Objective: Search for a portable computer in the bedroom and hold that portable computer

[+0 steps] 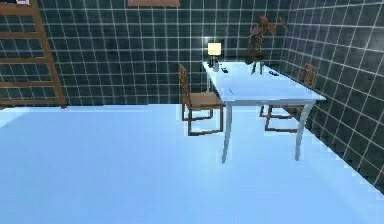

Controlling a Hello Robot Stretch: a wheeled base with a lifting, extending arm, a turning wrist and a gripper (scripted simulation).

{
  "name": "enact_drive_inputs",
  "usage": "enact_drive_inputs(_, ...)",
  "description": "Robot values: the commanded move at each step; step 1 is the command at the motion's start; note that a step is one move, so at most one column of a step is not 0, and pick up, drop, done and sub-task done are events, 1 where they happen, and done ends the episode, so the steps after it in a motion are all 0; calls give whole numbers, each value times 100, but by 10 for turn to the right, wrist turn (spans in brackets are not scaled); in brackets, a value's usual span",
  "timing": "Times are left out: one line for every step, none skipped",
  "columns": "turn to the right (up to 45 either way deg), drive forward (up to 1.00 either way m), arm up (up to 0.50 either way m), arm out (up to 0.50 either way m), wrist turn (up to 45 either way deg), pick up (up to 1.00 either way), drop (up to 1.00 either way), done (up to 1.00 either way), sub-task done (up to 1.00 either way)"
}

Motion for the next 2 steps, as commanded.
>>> enact_drive_inputs(-90, 0, 0, 0, 0, 0, 0, 0, 0)
enact_drive_inputs(0, 35, 0, 0, 0, 0, 0, 0, 0)
